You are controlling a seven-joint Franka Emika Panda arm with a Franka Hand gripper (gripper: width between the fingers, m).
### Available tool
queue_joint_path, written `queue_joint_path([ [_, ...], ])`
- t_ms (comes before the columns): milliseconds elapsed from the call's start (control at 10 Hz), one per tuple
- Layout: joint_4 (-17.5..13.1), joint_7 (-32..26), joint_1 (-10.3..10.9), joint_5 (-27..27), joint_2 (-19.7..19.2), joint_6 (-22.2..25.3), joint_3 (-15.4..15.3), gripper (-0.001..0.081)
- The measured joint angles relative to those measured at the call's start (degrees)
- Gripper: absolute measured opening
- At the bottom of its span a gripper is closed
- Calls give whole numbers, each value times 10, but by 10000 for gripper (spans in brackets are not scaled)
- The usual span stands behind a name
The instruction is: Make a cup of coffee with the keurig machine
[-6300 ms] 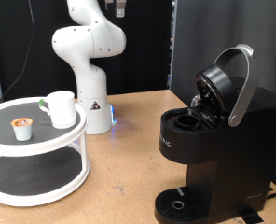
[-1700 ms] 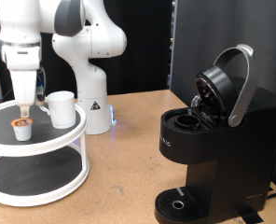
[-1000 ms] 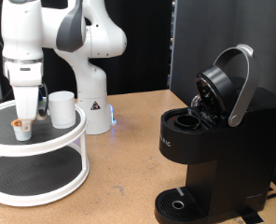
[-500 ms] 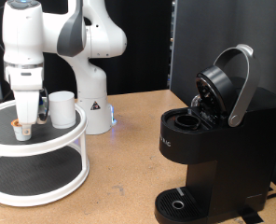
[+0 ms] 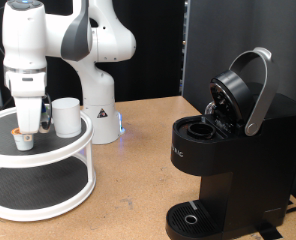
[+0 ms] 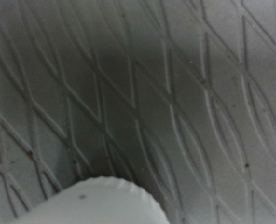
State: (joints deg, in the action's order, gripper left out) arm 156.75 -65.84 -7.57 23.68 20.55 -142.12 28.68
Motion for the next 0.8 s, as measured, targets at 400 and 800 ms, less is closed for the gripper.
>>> queue_joint_path([
  [400, -16, -7, 3, -20, 7, 41, -1, 445],
  [800, -77, -67, 9, -72, 56, 157, -1, 428],
])
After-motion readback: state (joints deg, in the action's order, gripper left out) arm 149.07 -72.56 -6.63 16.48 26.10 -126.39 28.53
